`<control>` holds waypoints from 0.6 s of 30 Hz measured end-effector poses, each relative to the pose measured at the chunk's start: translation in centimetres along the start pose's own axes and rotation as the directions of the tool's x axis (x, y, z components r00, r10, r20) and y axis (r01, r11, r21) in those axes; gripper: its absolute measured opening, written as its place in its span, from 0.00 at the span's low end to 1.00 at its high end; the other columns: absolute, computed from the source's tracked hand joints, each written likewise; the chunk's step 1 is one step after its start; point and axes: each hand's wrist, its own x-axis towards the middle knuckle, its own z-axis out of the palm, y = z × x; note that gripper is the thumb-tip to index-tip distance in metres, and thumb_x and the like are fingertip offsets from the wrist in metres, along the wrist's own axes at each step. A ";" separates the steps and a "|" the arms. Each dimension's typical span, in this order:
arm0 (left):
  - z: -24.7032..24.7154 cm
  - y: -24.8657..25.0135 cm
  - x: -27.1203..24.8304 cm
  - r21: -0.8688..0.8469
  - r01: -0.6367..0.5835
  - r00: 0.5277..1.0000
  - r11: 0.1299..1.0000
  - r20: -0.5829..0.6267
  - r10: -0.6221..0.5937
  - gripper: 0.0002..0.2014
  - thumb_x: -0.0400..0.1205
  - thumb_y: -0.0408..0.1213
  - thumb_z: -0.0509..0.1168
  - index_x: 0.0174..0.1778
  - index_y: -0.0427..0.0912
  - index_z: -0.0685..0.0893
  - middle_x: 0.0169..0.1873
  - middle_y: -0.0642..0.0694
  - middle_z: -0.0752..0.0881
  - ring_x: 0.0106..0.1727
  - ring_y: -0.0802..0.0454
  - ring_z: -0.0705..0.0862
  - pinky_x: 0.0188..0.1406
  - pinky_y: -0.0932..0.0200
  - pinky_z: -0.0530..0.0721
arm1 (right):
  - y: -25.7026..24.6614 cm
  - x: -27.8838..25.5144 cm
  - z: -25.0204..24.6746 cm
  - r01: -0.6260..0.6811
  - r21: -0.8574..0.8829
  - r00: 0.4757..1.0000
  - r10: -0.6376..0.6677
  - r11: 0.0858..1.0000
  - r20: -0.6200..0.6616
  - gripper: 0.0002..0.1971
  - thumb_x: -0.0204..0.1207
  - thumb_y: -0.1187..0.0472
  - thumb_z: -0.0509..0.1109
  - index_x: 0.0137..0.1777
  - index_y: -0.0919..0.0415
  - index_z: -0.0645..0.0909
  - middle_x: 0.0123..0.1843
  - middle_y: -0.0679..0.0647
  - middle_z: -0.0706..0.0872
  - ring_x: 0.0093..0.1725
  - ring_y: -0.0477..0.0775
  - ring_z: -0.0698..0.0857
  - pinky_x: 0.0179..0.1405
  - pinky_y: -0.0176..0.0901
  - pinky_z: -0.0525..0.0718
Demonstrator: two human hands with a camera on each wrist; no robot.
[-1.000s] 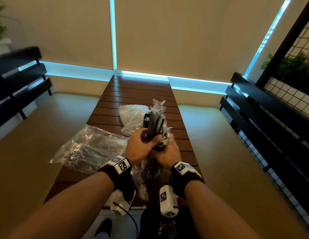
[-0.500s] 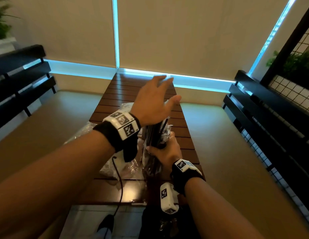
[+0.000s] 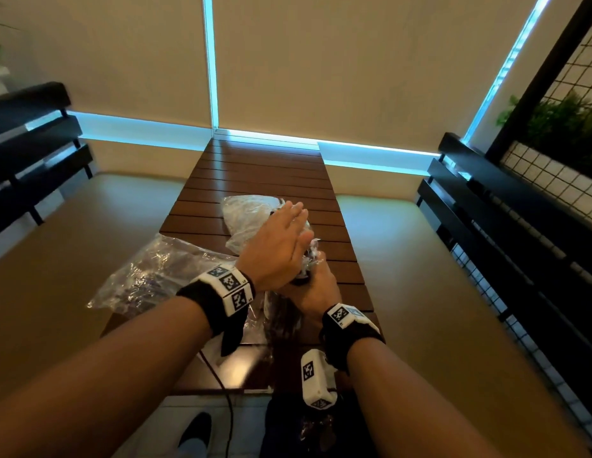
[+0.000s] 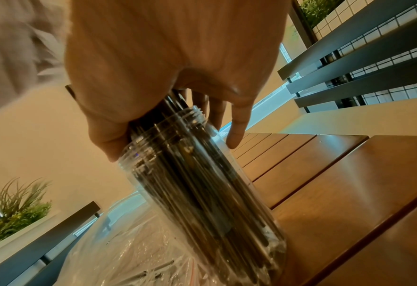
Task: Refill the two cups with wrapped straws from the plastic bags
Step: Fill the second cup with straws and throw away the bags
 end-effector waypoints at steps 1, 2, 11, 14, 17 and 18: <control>0.9 -0.5 -0.7 0.005 0.018 0.996 1.000 0.087 -0.019 0.30 0.90 0.50 0.43 0.85 0.37 0.62 0.85 0.41 0.62 0.86 0.48 0.56 0.83 0.57 0.51 | 0.0 -0.1 -0.1 0.020 -0.036 1.000 -0.019 0.999 0.007 0.39 0.54 0.31 0.72 0.66 0.46 0.72 0.57 0.42 0.78 0.49 0.51 0.85 0.41 0.49 0.86; 1.7 -0.8 -1.4 0.015 0.032 0.990 0.999 0.138 -0.033 0.32 0.89 0.52 0.42 0.85 0.37 0.60 0.85 0.41 0.61 0.86 0.49 0.55 0.84 0.56 0.52 | -0.1 0.0 -0.1 0.037 -0.069 0.999 -0.036 0.997 0.011 0.37 0.57 0.31 0.67 0.65 0.48 0.72 0.56 0.43 0.78 0.48 0.53 0.85 0.38 0.47 0.83; -0.5 -2.2 -1.1 -0.220 0.163 0.966 0.962 -0.160 -0.201 0.30 0.86 0.60 0.49 0.82 0.48 0.63 0.77 0.45 0.68 0.72 0.51 0.73 0.68 0.50 0.75 | 0.2 -1.2 -2.4 -0.046 -0.023 0.998 0.045 0.999 -0.038 0.54 0.47 0.27 0.80 0.73 0.49 0.68 0.66 0.48 0.76 0.63 0.53 0.81 0.61 0.51 0.84; -1.2 -5.8 -2.1 -0.085 0.464 0.884 0.882 -0.022 -0.467 0.21 0.85 0.50 0.59 0.69 0.42 0.74 0.69 0.40 0.72 0.66 0.44 0.78 0.66 0.45 0.80 | 0.3 -2.6 -3.1 -0.157 -0.042 0.986 0.159 0.987 0.058 0.66 0.41 0.29 0.84 0.79 0.50 0.56 0.75 0.54 0.71 0.73 0.60 0.75 0.70 0.55 0.79; -0.8 -8.0 -4.3 0.398 0.493 0.744 0.774 0.269 -0.612 0.41 0.77 0.70 0.59 0.75 0.41 0.72 0.74 0.34 0.71 0.71 0.37 0.76 0.67 0.44 0.78 | 0.5 -3.5 -3.9 -0.318 -0.297 0.885 0.394 0.900 0.248 0.58 0.52 0.35 0.86 0.78 0.58 0.63 0.74 0.58 0.75 0.71 0.62 0.78 0.62 0.48 0.80; -0.3 -8.3 -5.0 0.477 0.457 0.719 0.751 0.299 -0.628 0.47 0.74 0.76 0.58 0.76 0.40 0.71 0.76 0.34 0.71 0.74 0.37 0.74 0.68 0.45 0.76 | 0.5 -3.8 -4.1 -0.337 -0.397 0.824 0.472 0.853 0.314 0.50 0.56 0.38 0.86 0.75 0.60 0.70 0.71 0.59 0.79 0.68 0.61 0.82 0.58 0.45 0.82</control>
